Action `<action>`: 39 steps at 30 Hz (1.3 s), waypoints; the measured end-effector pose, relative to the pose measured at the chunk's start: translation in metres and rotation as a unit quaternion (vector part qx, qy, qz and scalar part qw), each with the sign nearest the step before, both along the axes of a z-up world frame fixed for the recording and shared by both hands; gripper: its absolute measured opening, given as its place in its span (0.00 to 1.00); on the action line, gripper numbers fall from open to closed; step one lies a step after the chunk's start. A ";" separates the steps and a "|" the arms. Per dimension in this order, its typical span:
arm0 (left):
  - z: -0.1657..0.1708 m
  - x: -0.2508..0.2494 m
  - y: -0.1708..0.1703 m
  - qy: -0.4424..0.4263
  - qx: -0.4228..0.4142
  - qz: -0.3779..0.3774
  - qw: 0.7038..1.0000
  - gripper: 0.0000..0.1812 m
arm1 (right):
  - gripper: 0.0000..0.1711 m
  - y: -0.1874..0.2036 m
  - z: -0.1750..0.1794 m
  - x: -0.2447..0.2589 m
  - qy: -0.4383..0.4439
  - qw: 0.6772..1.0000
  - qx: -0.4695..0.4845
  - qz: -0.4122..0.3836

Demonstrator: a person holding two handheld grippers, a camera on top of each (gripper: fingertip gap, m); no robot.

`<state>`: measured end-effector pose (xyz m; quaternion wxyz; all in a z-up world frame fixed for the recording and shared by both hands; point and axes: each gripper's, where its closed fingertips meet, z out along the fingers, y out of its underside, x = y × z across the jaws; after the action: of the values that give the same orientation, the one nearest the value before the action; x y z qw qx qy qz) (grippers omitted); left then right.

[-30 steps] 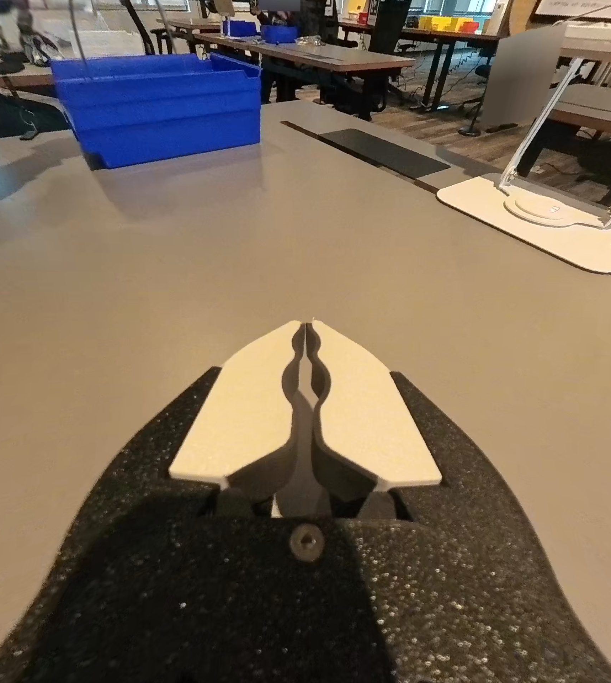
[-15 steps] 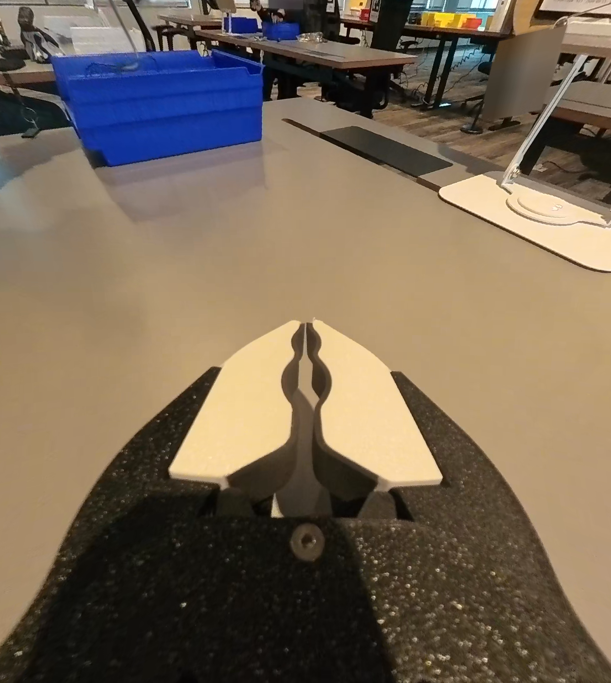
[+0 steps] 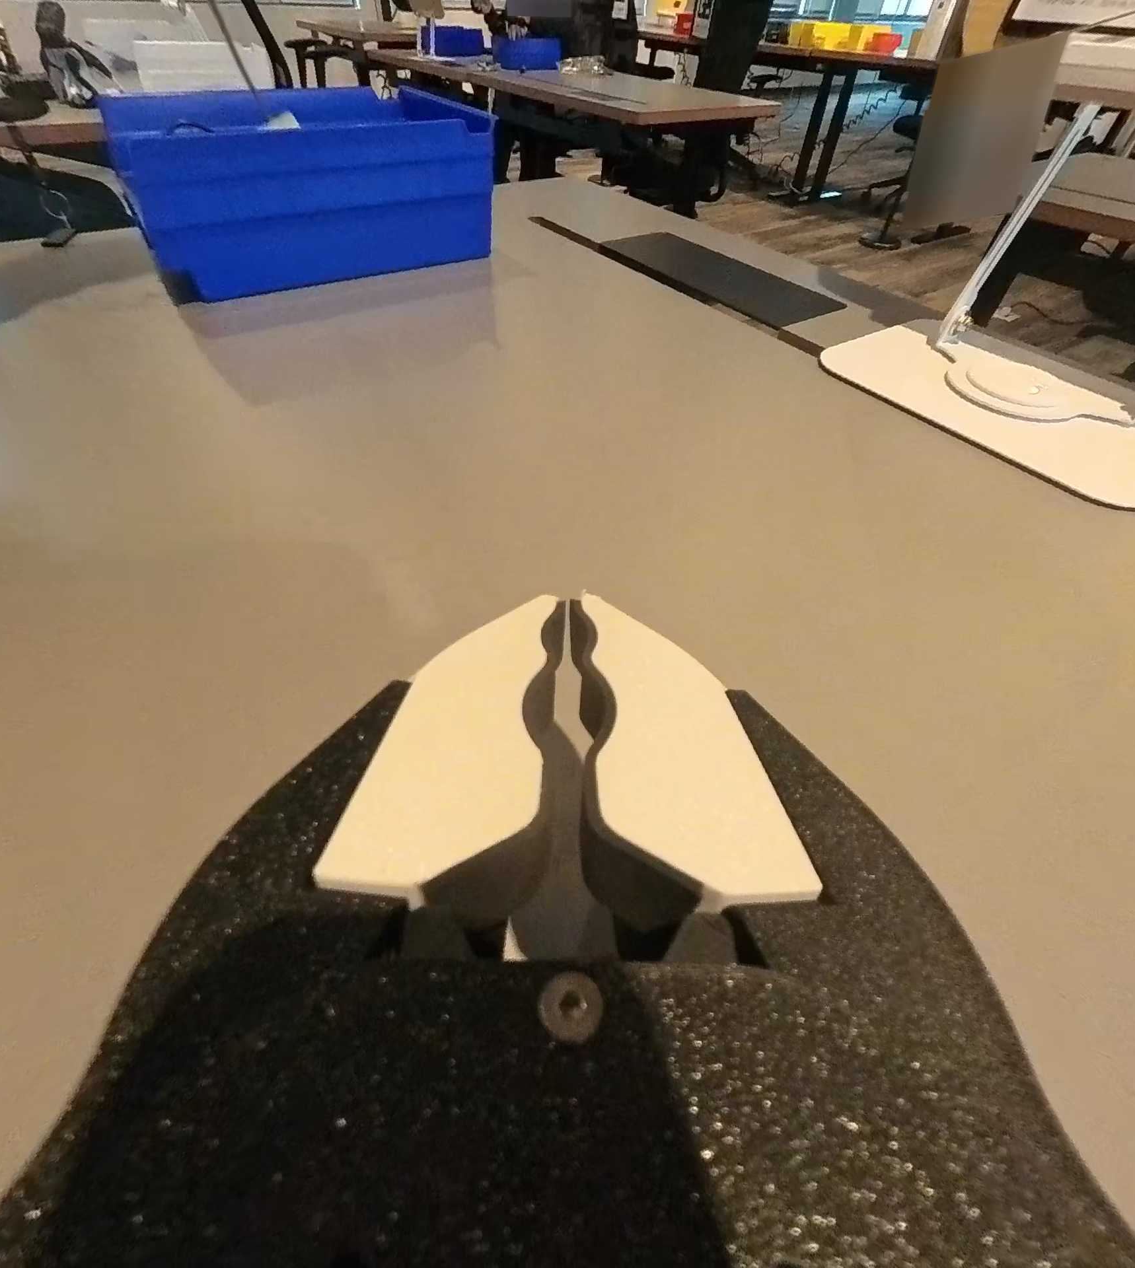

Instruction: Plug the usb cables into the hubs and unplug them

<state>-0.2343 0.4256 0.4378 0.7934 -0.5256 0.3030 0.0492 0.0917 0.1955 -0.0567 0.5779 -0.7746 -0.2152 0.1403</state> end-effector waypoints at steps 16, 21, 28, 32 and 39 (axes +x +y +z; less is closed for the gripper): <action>-0.108 0.081 -0.001 0.142 -0.150 -0.077 0.975 0.00 | 0.01 -0.006 -0.001 -0.005 -0.011 1.000 0.001 0.011; -0.214 0.087 0.007 0.230 -0.236 -0.110 0.938 0.00 | 0.01 -0.005 -0.004 -0.006 -0.017 1.000 -0.006 0.014; -0.332 0.086 -0.015 0.363 -0.332 -0.131 0.861 0.00 | 0.01 -0.005 -0.005 -0.007 -0.027 1.000 -0.005 0.012; -0.363 0.056 -0.013 0.399 -0.388 -0.086 0.826 0.00 | 0.01 -0.005 -0.006 -0.008 -0.038 0.999 -0.004 0.014; -0.395 -0.014 -0.015 0.434 -0.491 -0.022 0.755 0.37 | 0.01 -0.005 -0.010 -0.012 -0.053 0.998 -0.009 0.021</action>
<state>-0.2481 0.4105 0.0427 0.2110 -0.7582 0.6090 0.0990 0.0800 0.1901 -0.0667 0.5553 -0.7818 -0.2600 0.1133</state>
